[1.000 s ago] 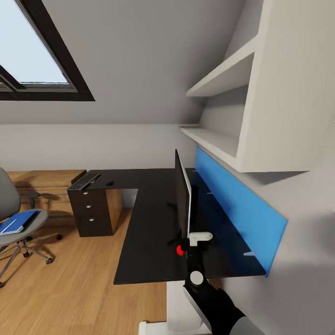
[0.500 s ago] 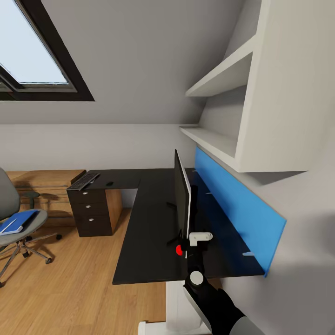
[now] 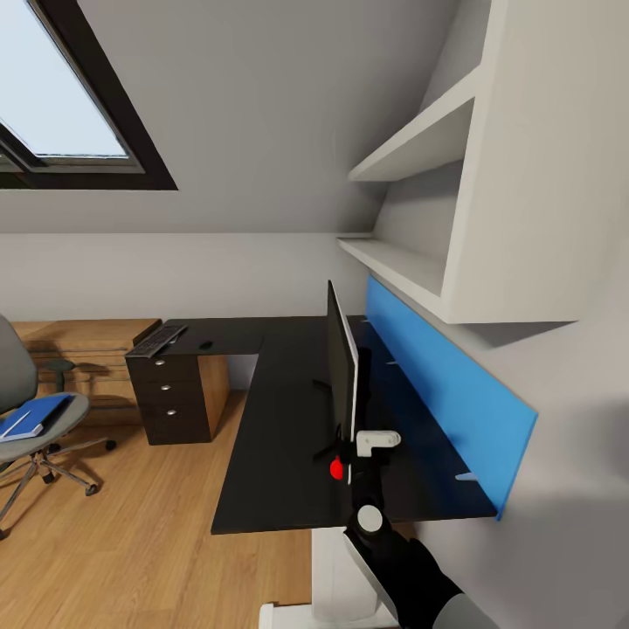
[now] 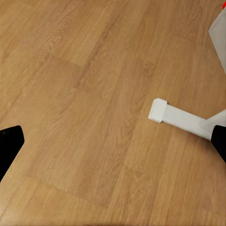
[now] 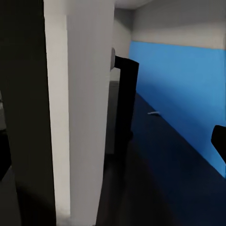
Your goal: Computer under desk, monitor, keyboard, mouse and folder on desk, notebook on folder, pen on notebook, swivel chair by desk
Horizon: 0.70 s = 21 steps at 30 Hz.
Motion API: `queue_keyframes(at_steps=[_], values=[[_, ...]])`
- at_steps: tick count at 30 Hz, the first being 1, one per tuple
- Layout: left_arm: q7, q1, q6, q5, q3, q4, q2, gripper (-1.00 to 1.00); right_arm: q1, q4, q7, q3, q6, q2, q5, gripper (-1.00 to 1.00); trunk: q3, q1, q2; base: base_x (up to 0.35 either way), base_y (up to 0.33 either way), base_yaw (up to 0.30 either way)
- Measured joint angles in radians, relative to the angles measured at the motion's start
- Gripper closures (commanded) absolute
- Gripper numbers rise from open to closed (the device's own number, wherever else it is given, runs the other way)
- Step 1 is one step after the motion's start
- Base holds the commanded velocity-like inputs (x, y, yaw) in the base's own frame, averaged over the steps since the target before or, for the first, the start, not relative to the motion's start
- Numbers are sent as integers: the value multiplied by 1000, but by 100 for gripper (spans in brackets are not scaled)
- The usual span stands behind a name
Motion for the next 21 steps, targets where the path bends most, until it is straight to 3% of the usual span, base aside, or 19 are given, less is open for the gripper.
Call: queue_keyframes(at_steps=[21], values=[[0, 0, 0, 0, 0, 0, 0, -100, 8, -26, 0, -2, -5, -3, 0, -100, 0, 0, 0, 0, 0, 0]])
